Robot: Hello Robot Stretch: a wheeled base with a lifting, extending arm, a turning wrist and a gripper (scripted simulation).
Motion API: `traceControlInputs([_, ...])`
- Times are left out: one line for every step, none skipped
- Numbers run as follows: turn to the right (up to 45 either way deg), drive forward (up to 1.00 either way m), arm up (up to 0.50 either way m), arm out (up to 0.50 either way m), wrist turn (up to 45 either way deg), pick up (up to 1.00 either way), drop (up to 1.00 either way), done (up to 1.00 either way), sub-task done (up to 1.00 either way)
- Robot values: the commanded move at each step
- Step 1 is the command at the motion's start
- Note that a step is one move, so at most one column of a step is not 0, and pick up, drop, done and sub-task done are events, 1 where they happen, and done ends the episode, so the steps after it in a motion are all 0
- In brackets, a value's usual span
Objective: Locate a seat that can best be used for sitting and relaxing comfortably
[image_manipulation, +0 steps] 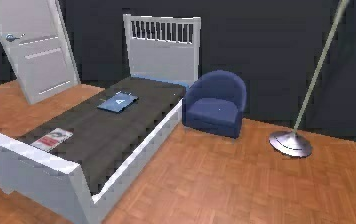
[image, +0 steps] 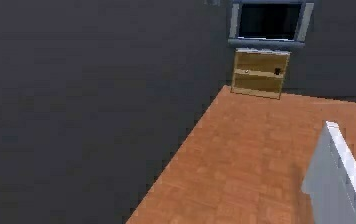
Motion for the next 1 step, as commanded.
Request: traceControlInputs([0.0,0.45,0.0,0.0,0.0,0.0,0.0,0.0,0.0])
